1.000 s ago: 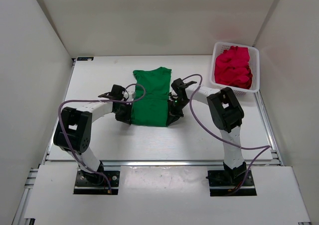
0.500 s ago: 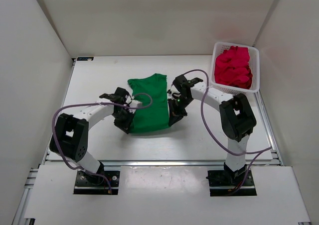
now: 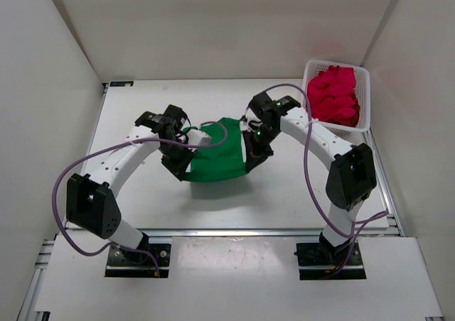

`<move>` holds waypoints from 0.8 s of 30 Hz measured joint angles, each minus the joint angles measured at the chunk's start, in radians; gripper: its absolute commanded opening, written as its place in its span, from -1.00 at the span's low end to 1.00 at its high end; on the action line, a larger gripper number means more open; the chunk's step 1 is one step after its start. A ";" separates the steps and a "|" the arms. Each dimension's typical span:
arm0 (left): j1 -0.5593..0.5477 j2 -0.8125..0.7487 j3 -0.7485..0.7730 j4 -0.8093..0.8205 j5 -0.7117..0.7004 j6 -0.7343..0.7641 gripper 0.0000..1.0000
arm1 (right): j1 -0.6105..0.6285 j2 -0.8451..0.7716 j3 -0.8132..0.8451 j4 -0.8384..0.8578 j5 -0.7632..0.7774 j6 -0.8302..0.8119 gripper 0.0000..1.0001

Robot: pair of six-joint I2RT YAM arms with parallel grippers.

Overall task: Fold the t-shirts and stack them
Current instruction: Fold the long partially folded tshirt into a neat square

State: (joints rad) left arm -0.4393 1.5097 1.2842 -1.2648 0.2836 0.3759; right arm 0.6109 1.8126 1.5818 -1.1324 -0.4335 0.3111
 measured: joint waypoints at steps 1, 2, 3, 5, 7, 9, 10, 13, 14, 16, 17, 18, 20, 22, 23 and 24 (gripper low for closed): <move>0.010 0.000 0.029 -0.011 0.003 0.001 -1.00 | -0.002 0.004 0.043 -0.012 0.008 0.000 -0.99; 0.021 0.002 0.054 -0.020 0.007 0.002 -1.00 | -0.004 0.015 0.098 -0.032 0.013 -0.001 -1.00; 0.031 0.005 0.076 -0.028 0.010 0.002 -1.00 | -0.008 0.032 0.161 -0.042 0.014 -0.001 -1.00; 0.057 0.024 0.119 -0.045 0.021 0.004 -1.00 | -0.021 0.082 0.289 -0.041 0.012 -0.002 -0.99; 0.089 0.063 0.170 -0.060 0.039 0.004 -1.00 | -0.036 0.142 0.389 -0.038 0.005 -0.005 -1.00; 0.135 0.124 0.233 -0.061 0.058 0.002 -1.00 | -0.055 0.217 0.468 -0.032 -0.002 -0.005 -1.00; 0.163 0.161 0.270 -0.059 0.067 -0.002 -1.00 | -0.066 0.256 0.498 -0.029 -0.005 -0.005 -1.00; 0.220 0.255 0.355 -0.043 0.076 -0.014 -1.00 | -0.094 0.361 0.563 -0.027 -0.016 -0.004 -1.00; 0.233 0.283 0.381 -0.034 0.076 -0.019 -1.00 | -0.103 0.398 0.586 -0.026 -0.021 -0.003 -1.00; 0.245 0.326 0.420 -0.012 0.077 -0.029 -1.00 | -0.121 0.455 0.633 -0.026 -0.032 0.000 -1.00; 0.246 0.343 0.436 -0.002 0.079 -0.036 -1.00 | -0.130 0.480 0.657 -0.026 -0.040 0.002 -1.00; 0.248 0.358 0.453 0.009 0.081 -0.043 -1.00 | -0.141 0.504 0.687 -0.027 -0.048 0.004 -1.00; 0.252 0.383 0.482 0.029 0.086 -0.056 -1.00 | -0.159 0.533 0.731 -0.024 -0.061 0.013 -0.99; 0.254 0.401 0.502 0.054 0.092 -0.071 -1.00 | -0.176 0.554 0.774 -0.029 -0.073 0.023 -1.00; 0.254 0.409 0.508 0.068 0.093 -0.077 -1.00 | -0.184 0.565 0.800 -0.031 -0.077 0.027 -1.00; 0.254 0.416 0.515 0.077 0.095 -0.083 -1.00 | -0.191 0.572 0.820 -0.030 -0.081 0.031 -1.00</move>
State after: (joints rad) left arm -0.1852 1.9255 1.7996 -1.1877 0.3782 0.2932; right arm 0.4202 2.3848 2.4016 -1.1625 -0.5144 0.3416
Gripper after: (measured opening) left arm 0.096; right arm 0.005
